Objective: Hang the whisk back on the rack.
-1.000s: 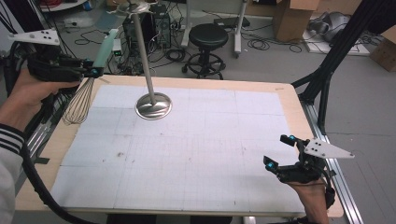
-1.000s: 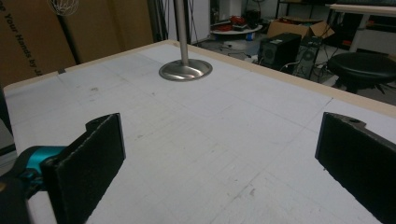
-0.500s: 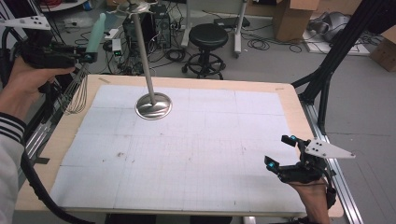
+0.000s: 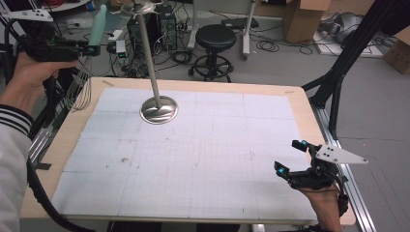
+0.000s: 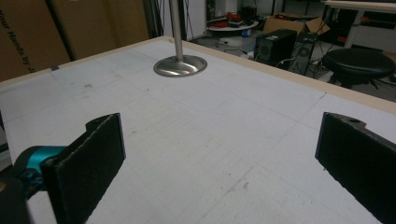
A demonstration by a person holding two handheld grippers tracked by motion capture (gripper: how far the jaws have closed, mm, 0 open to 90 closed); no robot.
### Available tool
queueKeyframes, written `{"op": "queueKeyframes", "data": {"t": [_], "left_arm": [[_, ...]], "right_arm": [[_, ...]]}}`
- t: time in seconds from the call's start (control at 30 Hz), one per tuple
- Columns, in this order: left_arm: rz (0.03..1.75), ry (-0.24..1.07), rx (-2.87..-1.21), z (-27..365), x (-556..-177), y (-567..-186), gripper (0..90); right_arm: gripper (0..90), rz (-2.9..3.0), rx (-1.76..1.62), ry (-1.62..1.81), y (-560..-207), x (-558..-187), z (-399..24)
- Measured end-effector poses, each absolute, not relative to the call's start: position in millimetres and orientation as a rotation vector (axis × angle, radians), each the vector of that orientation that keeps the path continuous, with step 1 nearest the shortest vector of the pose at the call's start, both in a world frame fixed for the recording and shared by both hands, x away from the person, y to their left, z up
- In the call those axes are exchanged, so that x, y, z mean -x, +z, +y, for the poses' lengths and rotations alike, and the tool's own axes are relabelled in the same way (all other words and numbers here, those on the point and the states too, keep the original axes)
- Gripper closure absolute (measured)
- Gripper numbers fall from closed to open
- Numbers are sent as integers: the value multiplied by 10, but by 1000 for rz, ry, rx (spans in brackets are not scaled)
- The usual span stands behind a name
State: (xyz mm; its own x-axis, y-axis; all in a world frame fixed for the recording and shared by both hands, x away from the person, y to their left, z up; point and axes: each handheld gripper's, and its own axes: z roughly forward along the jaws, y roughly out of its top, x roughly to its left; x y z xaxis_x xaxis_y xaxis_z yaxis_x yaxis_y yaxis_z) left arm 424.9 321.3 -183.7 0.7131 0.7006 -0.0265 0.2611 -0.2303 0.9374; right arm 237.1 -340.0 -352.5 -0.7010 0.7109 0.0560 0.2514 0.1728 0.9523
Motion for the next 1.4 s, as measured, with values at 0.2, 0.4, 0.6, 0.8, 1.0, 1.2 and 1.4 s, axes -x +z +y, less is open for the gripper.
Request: {"op": "queueKeyframes", "data": {"t": [0.2,0.4,0.6,0.8,1.0,1.2,1.4], "left_arm": [[771,497,-1796,3204,-4299,-1845,695],[771,486,-1794,3195,-4340,-1863,695],[774,487,-1785,3166,-4372,-1874,694],[772,480,-1798,3144,-4405,-1868,695],[769,469,-1810,3123,-4442,-1895,695],[753,453,-1812,3094,-4476,-1919,695],[743,450,-1815,3064,-4495,-1931,694]], "right_arm": [[4,2050,-908,1544,-3523,-2364,-3414],[4,2047,-912,1547,-3519,-2360,-3419],[4,2051,-904,1542,-3521,-2368,-3417],[3,2052,-903,1542,-3521,-2368,-3416],[4,2059,-909,1541,-3527,-2368,-3417],[3,2054,-913,1541,-3532,-2370,-3427],[3,2055,-910,1539,-3531,-2370,-3429]]}}
